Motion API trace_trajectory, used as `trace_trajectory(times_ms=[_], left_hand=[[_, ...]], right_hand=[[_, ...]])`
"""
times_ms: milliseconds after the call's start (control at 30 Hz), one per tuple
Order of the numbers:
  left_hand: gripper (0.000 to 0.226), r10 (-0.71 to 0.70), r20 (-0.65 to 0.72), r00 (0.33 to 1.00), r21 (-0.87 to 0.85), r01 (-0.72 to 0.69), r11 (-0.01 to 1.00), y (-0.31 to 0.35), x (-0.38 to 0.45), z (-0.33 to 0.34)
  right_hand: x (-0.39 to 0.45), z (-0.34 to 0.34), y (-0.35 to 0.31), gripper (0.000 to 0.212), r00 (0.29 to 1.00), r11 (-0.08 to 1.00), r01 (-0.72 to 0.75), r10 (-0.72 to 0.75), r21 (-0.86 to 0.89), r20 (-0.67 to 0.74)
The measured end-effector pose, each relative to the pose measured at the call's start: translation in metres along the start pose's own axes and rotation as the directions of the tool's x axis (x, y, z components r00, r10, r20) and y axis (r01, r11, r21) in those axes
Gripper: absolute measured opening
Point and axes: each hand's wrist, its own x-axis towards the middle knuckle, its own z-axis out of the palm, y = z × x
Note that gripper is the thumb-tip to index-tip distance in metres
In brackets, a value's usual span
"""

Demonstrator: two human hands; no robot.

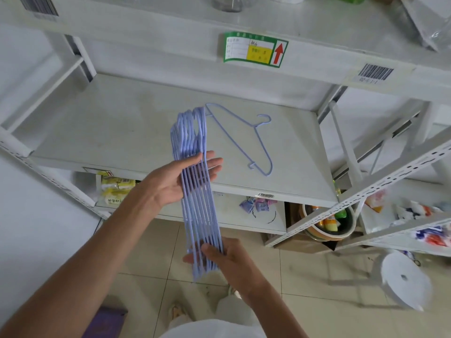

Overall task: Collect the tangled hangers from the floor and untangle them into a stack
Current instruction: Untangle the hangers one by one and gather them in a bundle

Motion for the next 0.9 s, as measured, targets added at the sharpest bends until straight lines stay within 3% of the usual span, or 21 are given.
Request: trace_trajectory(times_ms=[167, 300, 500, 567, 600, 633, 700, 767, 833, 900], left_hand=[[0.042, -0.110, -0.036, 0.993, 0.017, 0.111, 0.994, -0.026, -0.004, -0.010], [0.026, -0.034, -0.144, 0.989, -0.121, 0.016, 0.993, -0.018, 0.003, -0.021], [0.032, 0.041, -0.182, 0.982, -0.012, -0.044, 0.999, -0.005, 0.016, -0.013], [0.041, 0.067, -0.194, 0.979, 0.017, -0.064, 0.998, 0.005, 0.014, -0.012], [0.045, 0.076, -0.188, 0.979, 0.044, -0.069, 0.997, 0.008, 0.012, -0.013], [0.046, 0.080, -0.179, 0.981, 0.069, -0.068, 0.995, 0.010, 0.011, -0.012], [0.037, 0.077, -0.180, 0.981, 0.073, -0.065, 0.995, 0.011, 0.011, -0.011], [0.034, 0.077, -0.213, 0.974, 0.029, -0.072, 0.997, 0.006, 0.018, -0.007], [0.033, 0.065, -0.243, 0.968, -0.001, -0.068, 0.998, 0.000, 0.028, -0.003], [0.033, 0.087, -0.288, 0.954, -0.012, -0.094, 0.995, -0.004, 0.036, -0.002]], right_hand=[[-0.007, 0.002, 0.008, 0.032, 0.999, 0.994, -0.025, 0.023, 0.108, 0.026], [-0.008, 0.005, 0.018, 0.032, 0.998, 0.997, -0.040, 0.037, 0.066, 0.049], [0.022, -0.024, 0.020, 0.044, 0.997, 0.997, -0.075, 0.075, 0.007, 0.031], [0.042, -0.069, 0.011, 0.045, 0.997, 0.978, -0.052, 0.062, 0.201, -0.044], [0.060, -0.100, 0.002, 0.042, 0.987, 0.968, -0.022, 0.060, 0.250, -0.146], [0.082, -0.134, -0.010, 0.037, 0.951, 0.976, -0.006, 0.073, 0.217, -0.299], [0.137, -0.197, -0.034, 0.020, 0.803, 0.996, -0.084, 0.058, -0.015, -0.593], [0.198, -0.247, -0.056, 0.020, 0.715, 0.900, -0.292, -0.019, -0.323, -0.699], [0.247, -0.279, -0.069, 0.038, 0.720, 0.694, -0.464, -0.065, -0.550, -0.690], [0.281, -0.295, -0.074, 0.053, 0.794, 0.548, -0.481, -0.058, -0.684, -0.605]])
